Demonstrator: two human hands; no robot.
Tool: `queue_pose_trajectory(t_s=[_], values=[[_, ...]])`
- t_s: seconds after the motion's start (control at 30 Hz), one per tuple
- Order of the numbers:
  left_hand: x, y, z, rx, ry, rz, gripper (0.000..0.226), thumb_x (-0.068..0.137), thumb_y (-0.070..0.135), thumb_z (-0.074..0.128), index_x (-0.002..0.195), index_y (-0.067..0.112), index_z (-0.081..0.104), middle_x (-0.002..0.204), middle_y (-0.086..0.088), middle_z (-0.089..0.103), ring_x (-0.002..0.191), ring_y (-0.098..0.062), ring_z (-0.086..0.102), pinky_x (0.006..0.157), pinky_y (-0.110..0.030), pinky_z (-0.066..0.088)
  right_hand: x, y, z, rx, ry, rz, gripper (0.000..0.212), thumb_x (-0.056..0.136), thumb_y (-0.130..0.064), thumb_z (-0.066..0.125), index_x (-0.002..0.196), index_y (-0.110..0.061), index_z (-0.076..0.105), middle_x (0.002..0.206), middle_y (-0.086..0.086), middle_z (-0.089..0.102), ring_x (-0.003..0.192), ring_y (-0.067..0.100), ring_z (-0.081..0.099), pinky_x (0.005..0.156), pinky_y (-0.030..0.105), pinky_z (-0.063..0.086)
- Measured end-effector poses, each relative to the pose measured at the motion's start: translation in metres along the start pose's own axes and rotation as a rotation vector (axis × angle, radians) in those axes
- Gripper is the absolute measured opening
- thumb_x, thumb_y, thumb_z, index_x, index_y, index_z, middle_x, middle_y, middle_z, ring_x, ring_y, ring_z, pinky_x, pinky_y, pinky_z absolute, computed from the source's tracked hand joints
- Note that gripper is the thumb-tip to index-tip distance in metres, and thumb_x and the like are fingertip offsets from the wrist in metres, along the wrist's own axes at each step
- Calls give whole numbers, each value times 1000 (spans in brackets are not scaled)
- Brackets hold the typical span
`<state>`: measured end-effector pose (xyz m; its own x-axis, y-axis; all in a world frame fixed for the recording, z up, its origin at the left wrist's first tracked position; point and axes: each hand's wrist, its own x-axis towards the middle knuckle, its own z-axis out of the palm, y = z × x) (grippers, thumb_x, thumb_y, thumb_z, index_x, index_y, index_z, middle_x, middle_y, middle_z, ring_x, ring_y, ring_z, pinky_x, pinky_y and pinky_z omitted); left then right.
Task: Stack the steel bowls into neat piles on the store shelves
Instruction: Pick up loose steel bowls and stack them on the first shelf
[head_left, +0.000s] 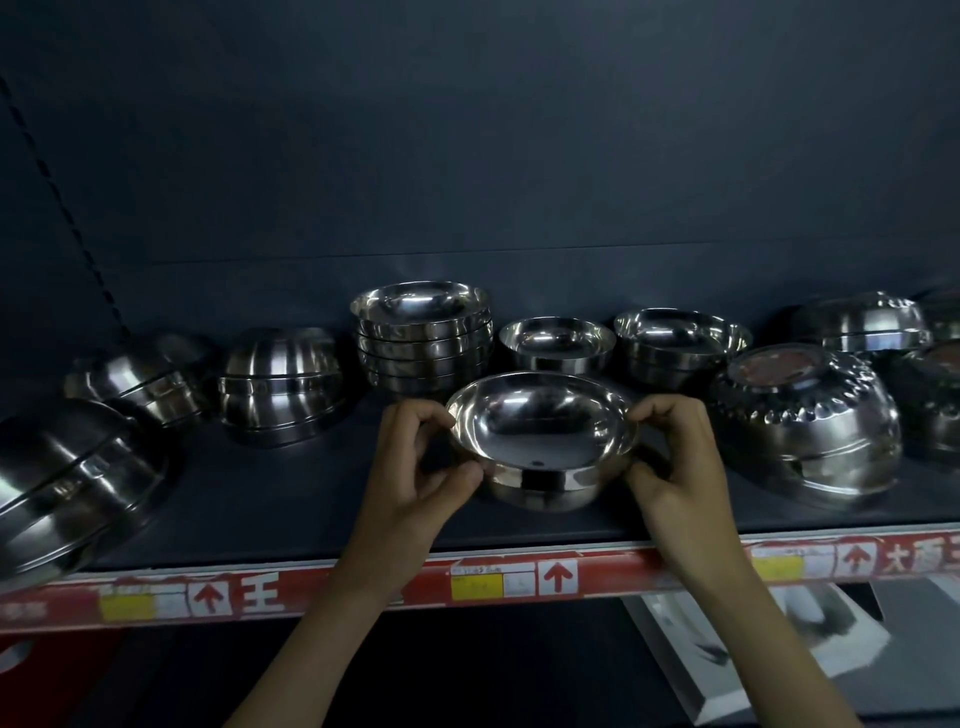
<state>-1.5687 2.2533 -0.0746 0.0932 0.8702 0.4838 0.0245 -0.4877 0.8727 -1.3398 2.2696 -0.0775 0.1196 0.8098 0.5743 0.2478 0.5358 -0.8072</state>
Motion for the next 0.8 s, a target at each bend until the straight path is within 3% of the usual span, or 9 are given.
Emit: queue_pose_trajectory(t_s=[0.27,0.4,0.57,0.7,0.8], values=[[3,0,-1,57,13,-13,33,72,32,64,101,21,54,114,-19,50,107,-22,57,82,-17,47,3,1,2,-46,-9,28,57,69,28,50,96,-22,56,111,3,50,106,-4,55,85,7,43],[3,0,1,65,66,-21,42,70,23,60,111,19,52,117,-7,56,110,-11,56,84,-13,46,2,3,0,49,44,95,47,67,3,49,100,-29,56,113,4,59,111,13,58,93,27,46],[8,-4,3,191,150,-88,45,72,22,59,117,23,54,113,0,60,100,-5,60,76,-12,46,4,1,0,93,123,223,34,82,4,49,100,-23,58,105,2,63,98,14,60,81,28,46],[10,-2,3,184,109,-135,48,71,24,57,119,26,57,110,4,65,97,-6,63,78,-22,50,4,-2,1,46,80,254,28,87,6,48,99,-16,60,91,-2,66,85,12,61,75,27,43],[10,1,3,168,81,-142,49,73,22,56,122,25,57,112,6,66,98,-5,63,78,-20,51,2,-8,1,35,82,237,28,86,6,49,96,-17,61,89,-2,67,80,6,61,73,25,44]])
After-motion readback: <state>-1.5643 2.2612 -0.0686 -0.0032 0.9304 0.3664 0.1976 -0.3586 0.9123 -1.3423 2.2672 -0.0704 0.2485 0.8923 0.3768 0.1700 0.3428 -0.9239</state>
